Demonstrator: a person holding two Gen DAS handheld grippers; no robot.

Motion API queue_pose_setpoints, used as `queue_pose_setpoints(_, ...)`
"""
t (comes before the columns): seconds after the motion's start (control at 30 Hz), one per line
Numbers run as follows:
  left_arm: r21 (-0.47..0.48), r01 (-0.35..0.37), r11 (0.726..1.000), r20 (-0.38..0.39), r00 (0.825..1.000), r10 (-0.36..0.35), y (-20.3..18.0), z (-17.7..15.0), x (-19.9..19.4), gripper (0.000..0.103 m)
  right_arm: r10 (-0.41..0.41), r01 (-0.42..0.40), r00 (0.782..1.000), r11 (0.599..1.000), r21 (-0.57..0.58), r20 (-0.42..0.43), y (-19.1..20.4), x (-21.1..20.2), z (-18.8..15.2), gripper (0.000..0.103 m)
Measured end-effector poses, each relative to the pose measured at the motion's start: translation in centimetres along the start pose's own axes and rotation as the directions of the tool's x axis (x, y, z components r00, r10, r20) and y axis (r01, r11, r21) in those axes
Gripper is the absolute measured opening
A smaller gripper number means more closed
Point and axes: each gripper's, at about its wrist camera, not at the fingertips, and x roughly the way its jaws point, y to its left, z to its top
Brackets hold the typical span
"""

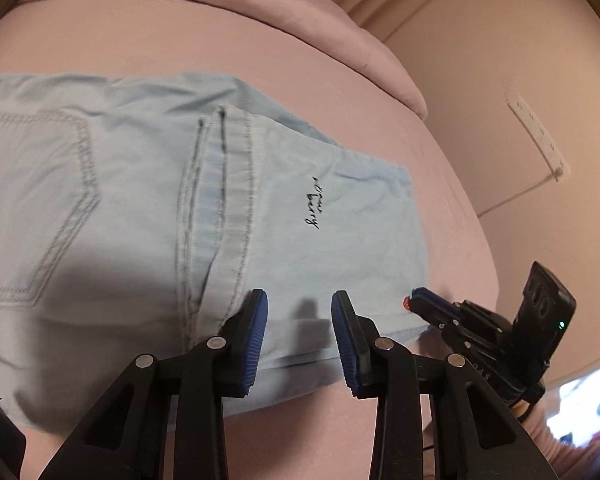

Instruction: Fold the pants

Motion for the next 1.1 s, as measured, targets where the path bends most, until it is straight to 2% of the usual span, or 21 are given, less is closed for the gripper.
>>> queue_pose_setpoints(0.13,0.030,-0.049,0.998,0.073,0.996,0.047,-0.3,-0.6,-3.1,0.036,0.047,-0.042,0.996,0.997,0.063,-0.076,-0.3,-0.2,2.0,0.013)
queue_pose_setpoints(0.23,0.020,-0.045,0.999,0.109,0.993,0.043,0.5,-0.5,-3.9,0.037,0.058,-0.057,0.998,0.998,0.037,-0.027,0.5,-2.3,3.0,0.019)
queue_pose_setpoints(0.3,-0.009,-0.018,1.000,0.109,0.994,0.019,0.8,0.3,-3.5,0.037,0.095,-0.095,0.995,0.995,0.036,-0.015,1.1,-2.3,3.3,0.019)
queue_pose_setpoints(0.4,-0.043,0.094,0.995,0.106,0.990,-0.089,1.5,1.5,-2.9,0.037,0.139,-0.139,0.990,0.990,0.019,-0.015,3.1,-1.2,4.1,0.019)
queue_pose_setpoints(0.57,-0.126,0.151,0.980,0.035,0.988,-0.148,2.1,4.3,-0.5,0.037,0.214,-0.215,0.976,0.977,-0.020,-0.033,6.5,0.8,5.4,0.019)
queue_pose_setpoints(0.63,-0.176,0.175,0.969,0.001,0.984,-0.178,2.9,4.4,0.0,0.037,0.215,-0.217,0.975,0.975,-0.041,-0.052,7.3,1.5,5.8,0.018)
queue_pose_setpoints(0.73,-0.205,0.190,0.960,-0.011,0.980,-0.197,3.6,4.2,-0.7,0.037,0.200,-0.206,0.977,0.976,-0.074,-0.078,8.6,3.0,6.9,0.016)
queue_pose_setpoints(0.8,-0.215,0.185,0.959,-0.014,0.981,-0.192,4.1,4.0,-1.4,0.037,0.209,-0.215,0.974,0.974,-0.071,-0.083,8.7,3.7,7.9,0.016)
queue_pose_setpoints(0.9,-0.230,0.222,0.947,-0.022,0.972,-0.233,4.6,3.6,-2.3,0.037,0.216,-0.223,0.972,0.972,-0.071,-0.087,8.9,4.4,9.1,0.016)
queue_pose_setpoints(1.1,-0.224,0.222,0.949,-0.099,0.964,-0.248,4.0,3.1,-1.4,0.037,0.240,-0.249,0.963,0.966,-0.067,-0.123,9.3,5.8,9.2,0.016)
